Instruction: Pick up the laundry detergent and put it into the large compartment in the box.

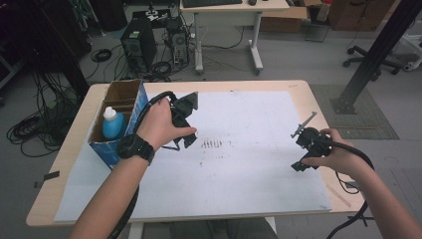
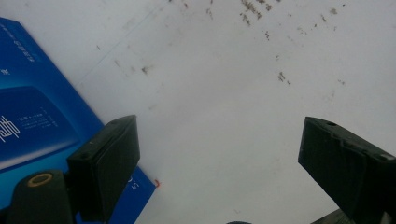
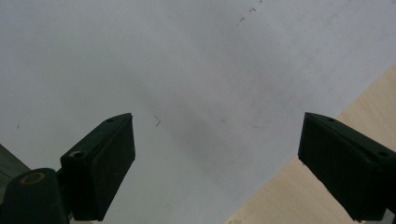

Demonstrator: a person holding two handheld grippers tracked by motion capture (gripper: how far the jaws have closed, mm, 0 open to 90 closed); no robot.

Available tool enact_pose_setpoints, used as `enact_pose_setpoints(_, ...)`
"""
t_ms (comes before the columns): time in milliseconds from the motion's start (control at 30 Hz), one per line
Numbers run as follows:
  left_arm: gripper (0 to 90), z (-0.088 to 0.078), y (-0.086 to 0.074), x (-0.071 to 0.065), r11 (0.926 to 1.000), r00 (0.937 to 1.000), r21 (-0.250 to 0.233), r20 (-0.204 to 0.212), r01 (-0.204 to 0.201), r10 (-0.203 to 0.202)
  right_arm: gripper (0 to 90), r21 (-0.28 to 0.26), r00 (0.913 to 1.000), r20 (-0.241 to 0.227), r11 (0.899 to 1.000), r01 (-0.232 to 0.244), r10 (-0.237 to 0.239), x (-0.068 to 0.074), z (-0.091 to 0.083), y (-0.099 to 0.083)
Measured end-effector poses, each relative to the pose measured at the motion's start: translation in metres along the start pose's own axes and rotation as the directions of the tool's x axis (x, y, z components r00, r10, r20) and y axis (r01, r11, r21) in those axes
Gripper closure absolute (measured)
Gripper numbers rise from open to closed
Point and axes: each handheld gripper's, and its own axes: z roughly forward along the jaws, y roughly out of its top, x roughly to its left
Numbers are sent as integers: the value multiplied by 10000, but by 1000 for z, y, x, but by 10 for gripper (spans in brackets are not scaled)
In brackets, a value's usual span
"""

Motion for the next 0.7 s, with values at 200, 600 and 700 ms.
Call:
enact_pose_setpoints(200, 130, 2, -1, -1, 10000, 10000, -6, 48, 6, -6, 110, -16, 10000, 7, 10000, 19, -19, 0, 0, 0)
enact_pose_setpoints(600, 130, 2, 0, -3, 10000, 10000, -4, 73, -61, 61, 110, -41, 10000, 18, 10000, -6, 7, 0, -1, -2)
enact_pose_setpoints(700, 130, 2, 1, -3, 10000, 10000, -2, 66, -63, 63, 110, -34, 10000, 17, 10000, -53, 54, 1, -1, -2)
